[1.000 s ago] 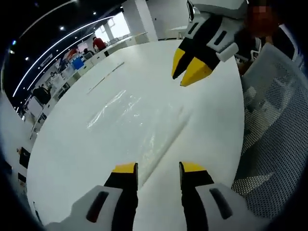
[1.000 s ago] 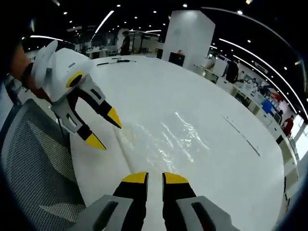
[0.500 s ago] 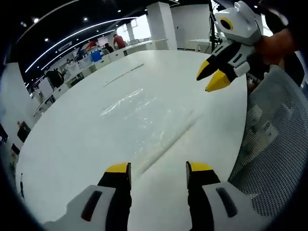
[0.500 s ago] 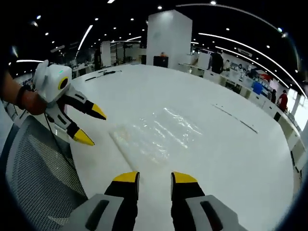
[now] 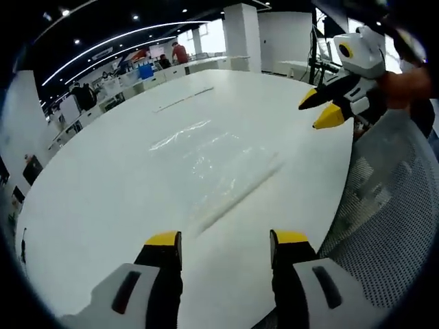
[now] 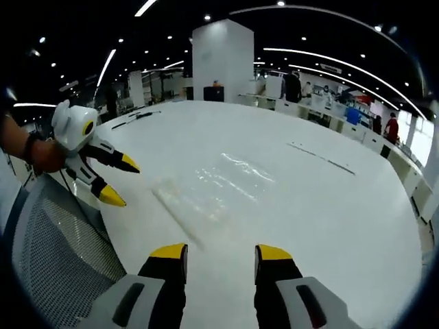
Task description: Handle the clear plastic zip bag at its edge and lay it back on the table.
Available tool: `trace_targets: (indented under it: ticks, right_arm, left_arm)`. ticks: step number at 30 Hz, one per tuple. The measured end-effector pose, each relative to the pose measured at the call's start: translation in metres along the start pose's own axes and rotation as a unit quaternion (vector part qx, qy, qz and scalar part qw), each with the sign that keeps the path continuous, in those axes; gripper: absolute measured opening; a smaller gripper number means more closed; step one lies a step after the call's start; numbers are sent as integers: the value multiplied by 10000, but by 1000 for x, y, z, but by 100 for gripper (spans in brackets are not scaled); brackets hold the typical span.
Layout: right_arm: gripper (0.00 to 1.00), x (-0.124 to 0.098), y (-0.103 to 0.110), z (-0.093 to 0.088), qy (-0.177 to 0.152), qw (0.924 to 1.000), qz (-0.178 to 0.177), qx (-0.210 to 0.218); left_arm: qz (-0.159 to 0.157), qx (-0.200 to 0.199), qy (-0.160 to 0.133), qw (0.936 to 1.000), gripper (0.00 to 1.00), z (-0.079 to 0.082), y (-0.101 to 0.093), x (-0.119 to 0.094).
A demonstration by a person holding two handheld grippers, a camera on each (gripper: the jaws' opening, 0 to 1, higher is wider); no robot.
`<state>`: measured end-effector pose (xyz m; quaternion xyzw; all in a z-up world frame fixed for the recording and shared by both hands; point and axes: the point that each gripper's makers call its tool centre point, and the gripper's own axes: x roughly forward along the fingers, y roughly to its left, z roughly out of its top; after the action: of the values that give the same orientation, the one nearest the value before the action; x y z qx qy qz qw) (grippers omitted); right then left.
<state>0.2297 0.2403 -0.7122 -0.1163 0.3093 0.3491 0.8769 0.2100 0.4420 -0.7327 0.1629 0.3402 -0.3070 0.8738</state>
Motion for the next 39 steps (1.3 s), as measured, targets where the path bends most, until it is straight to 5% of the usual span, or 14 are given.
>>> trace_targets:
  ticks: [11, 39]
  right_arm:
    - [45, -6, 0, -25, 236, 9995, -66, 182]
    - [51, -9, 0, -24, 52, 9991, 23, 409]
  left_arm:
    - [49, -412, 177, 9990, 52, -12, 4, 0]
    - [51, -537, 481, 9974, 53, -20, -3, 2]
